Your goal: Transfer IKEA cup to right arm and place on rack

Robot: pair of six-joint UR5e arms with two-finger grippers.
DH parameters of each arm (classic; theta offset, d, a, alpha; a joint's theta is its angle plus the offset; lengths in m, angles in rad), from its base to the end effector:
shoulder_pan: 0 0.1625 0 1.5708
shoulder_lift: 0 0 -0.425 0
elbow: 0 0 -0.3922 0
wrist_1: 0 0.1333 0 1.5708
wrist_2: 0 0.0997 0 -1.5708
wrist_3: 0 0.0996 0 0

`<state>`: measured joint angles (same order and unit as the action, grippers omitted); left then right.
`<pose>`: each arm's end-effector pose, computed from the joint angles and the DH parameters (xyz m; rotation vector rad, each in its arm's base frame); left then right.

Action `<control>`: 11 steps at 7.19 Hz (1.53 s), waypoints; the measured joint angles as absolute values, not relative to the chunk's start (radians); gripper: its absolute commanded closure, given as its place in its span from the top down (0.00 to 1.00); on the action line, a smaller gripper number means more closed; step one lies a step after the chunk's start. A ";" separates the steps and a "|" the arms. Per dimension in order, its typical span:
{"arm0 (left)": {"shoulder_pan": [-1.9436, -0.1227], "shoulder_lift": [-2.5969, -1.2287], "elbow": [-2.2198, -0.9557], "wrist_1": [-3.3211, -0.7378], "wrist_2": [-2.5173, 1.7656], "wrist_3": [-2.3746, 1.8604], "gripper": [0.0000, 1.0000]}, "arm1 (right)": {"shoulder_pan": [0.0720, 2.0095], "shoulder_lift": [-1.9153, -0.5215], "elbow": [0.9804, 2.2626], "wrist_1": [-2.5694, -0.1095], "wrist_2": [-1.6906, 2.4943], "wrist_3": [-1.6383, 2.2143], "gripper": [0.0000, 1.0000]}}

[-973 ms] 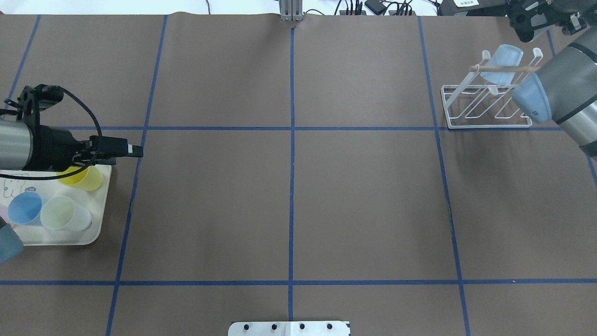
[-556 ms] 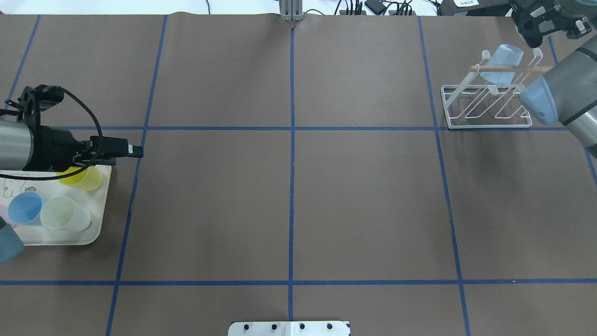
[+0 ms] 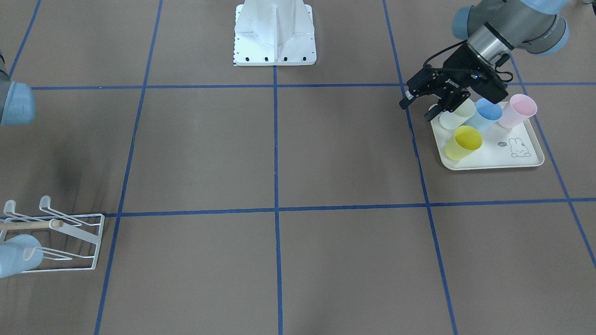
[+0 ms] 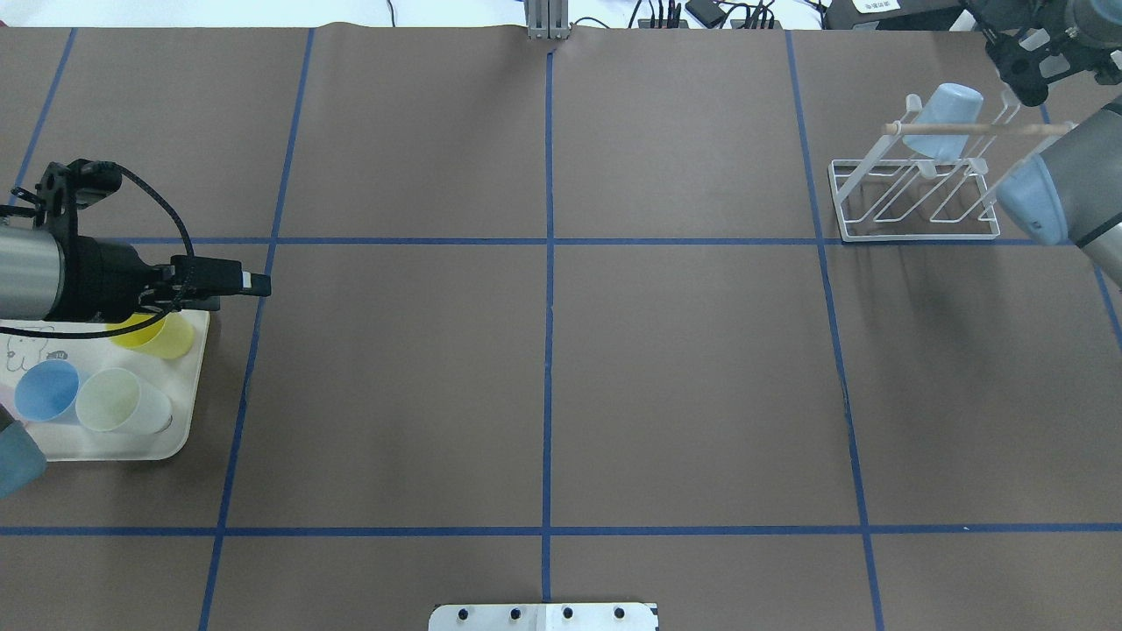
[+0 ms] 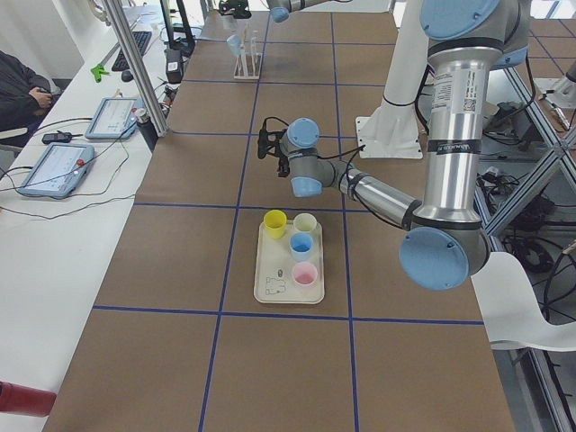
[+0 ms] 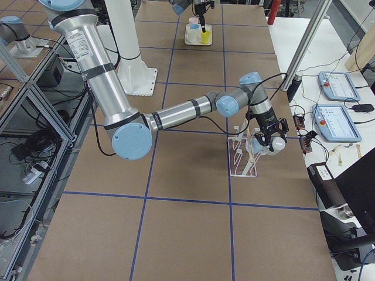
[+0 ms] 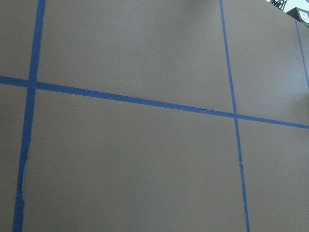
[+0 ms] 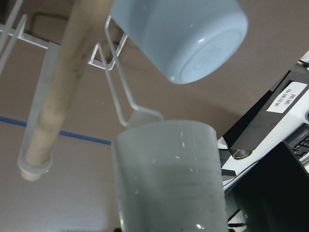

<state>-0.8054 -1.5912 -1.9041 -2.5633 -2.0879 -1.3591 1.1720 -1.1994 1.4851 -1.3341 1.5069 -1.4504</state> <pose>0.2742 -0.4067 0.3736 0.2578 1.3532 -0.1490 -0.1301 -0.6685 0.4844 0.4840 0.3640 -1.7844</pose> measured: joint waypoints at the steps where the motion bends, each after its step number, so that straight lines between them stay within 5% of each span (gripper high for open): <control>1: -0.805 -1.593 -1.903 -2.563 -2.088 -1.359 1.00 | 1.165 -1.210 1.486 -1.333 1.495 -1.449 0.00; 7: -0.805 -1.595 -1.902 -2.563 -2.088 -1.359 1.00 | 1.122 -1.218 1.484 -1.333 1.454 -1.439 0.00; 11: -0.805 -1.594 -1.902 -2.564 -2.088 -1.360 1.00 | 1.087 -1.219 1.484 -1.333 1.380 -1.437 0.10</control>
